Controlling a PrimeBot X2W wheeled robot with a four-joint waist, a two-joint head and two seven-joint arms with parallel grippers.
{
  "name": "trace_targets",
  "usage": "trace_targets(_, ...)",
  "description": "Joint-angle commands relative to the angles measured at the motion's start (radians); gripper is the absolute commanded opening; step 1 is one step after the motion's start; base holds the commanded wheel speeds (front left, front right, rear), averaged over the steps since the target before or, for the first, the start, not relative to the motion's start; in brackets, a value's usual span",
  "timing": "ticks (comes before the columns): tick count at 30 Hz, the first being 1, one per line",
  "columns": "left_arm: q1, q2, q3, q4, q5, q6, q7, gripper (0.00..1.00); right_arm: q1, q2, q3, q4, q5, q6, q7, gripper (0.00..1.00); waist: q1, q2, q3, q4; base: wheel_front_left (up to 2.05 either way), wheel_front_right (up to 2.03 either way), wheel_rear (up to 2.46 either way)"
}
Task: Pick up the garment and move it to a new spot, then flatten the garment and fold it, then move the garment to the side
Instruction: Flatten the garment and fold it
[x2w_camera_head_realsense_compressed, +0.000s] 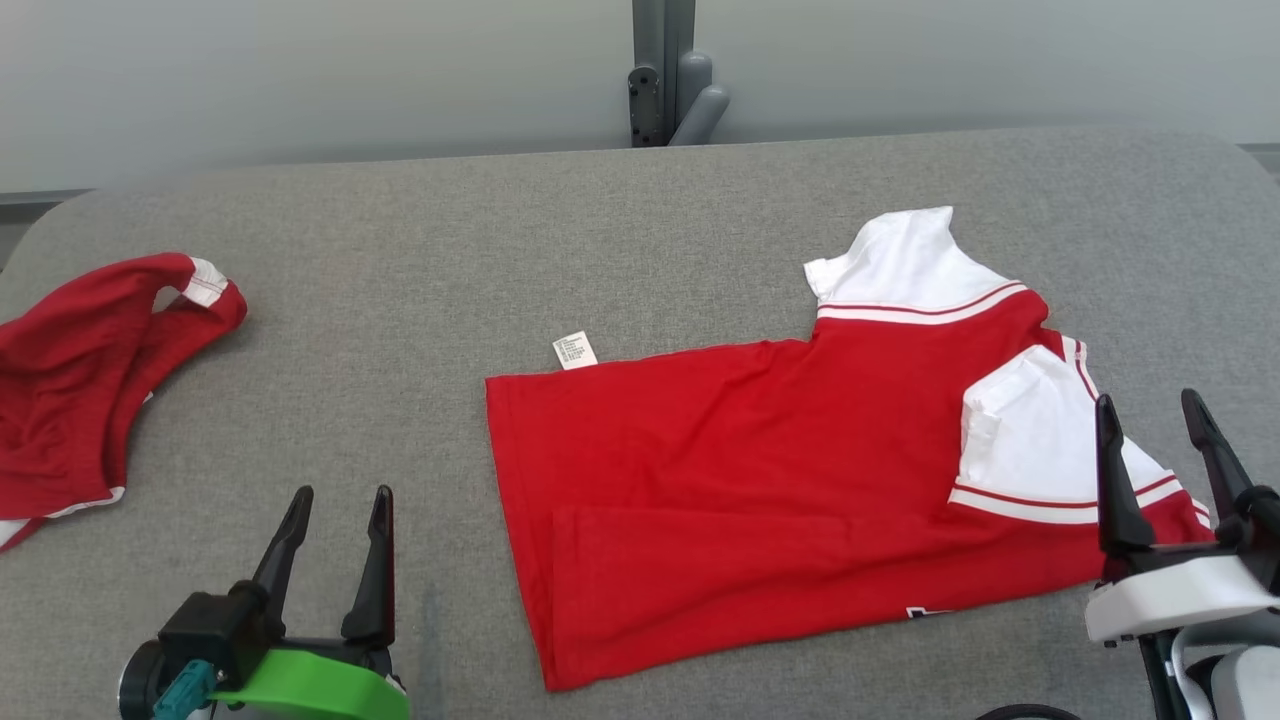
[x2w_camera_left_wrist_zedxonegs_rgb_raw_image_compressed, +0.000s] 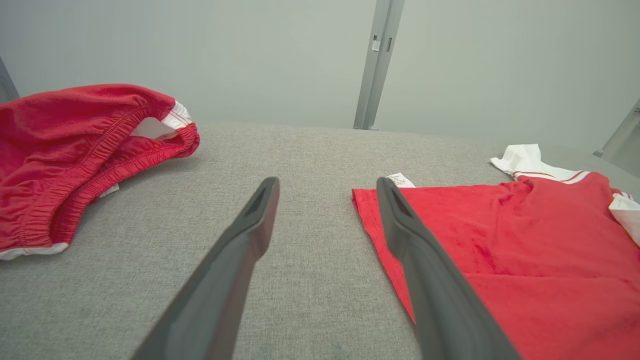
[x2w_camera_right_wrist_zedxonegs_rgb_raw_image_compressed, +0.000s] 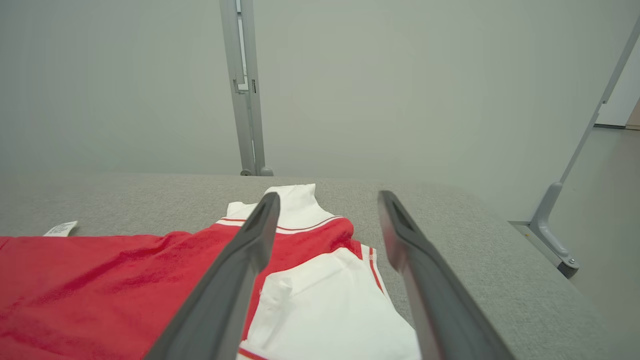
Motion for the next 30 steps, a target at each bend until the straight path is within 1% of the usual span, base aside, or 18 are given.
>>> trace_targets(1, 0.029, -0.015, 0.022, -0.007, 0.024, -0.016, -0.002, 1.0, 0.028, 0.015, -0.009, -0.009, -0.011, -0.001, -0.003, 1.0, 0.0001, 0.0, -0.009, -0.001, 0.0, 0.0, 0.0)
trace_targets(4, 0.055, -0.046, 0.06, -0.003, 0.059, -0.048, -0.003, 1.0, 0.061, 0.037, -0.016, -0.008, -0.025, -0.001, -0.003, 1.0, 0.0001, 0.0, -0.02, -0.002, 0.0, 0.0, 0.0)
trace_targets(7, 0.068, -0.074, 0.088, 0.005, 0.092, -0.07, -0.003, 1.0, 0.087, 0.053, -0.035, 0.001, -0.03, -0.001, -0.003, 1.0, 0.0001, 0.0, -0.032, 0.0, 0.0, 0.0, 0.0)
trace_targets(12, 0.073, -0.109, 0.129, 0.019, 0.125, -0.095, -0.003, 1.0, 0.099, 0.062, -0.033, 0.005, -0.039, -0.001, -0.003, 1.0, 0.0001, 0.0, -0.034, -0.008, 0.0, 0.0, 0.0)
trace_targets(14, 0.071, -0.118, 0.13, 0.035, 0.126, -0.103, -0.003, 1.0, 0.087, 0.059, -0.028, 0.009, -0.039, -0.001, -0.003, 1.0, 0.0001, 0.0, -0.028, -0.012, 0.0, 0.0, 0.0)
trace_targets(16, 0.058, -0.124, 0.126, 0.055, 0.117, -0.11, -0.003, 1.0, 0.067, 0.054, -0.021, 0.026, -0.012, -0.001, -0.003, 1.0, 0.0001, 0.0, -0.016, -0.015, 0.0, 0.0, 0.0)
trace_targets(20, -0.024, -0.12, 0.088, 0.113, 0.102, -0.115, 0.004, 1.0, -0.031, -0.014, 0.033, 0.088, 0.034, -0.001, -0.003, 1.0, 0.0001, 0.0, 0.044, -0.015, 0.0, 0.0, 0.0)
trace_targets(22, -0.082, -0.115, 0.05, 0.143, 0.088, -0.118, 0.055, 1.0, -0.114, -0.062, 0.063, 0.116, 0.061, -0.001, 0.032, 1.0, 0.0001, 0.0, 0.094, -0.009, 0.0, 0.0, 0.0)
trace_targets(26, -0.242, -0.119, 0.009, 0.164, 0.055, -0.117, 0.161, 1.0, -0.312, -0.15, 0.118, 0.17, 0.115, -0.001, 0.15, 1.0, 0.0001, 0.0, 0.209, 0.01, 0.0, 0.0, 0.0)
trace_targets(30, -0.384, -0.129, -0.033, 0.208, 0.033, -0.117, 0.286, 1.0, -0.496, -0.224, 0.204, 0.265, 0.132, -0.001, 0.266, 1.0, 0.0001, 0.0, 0.301, 0.039, 0.0, 0.0, 0.0)
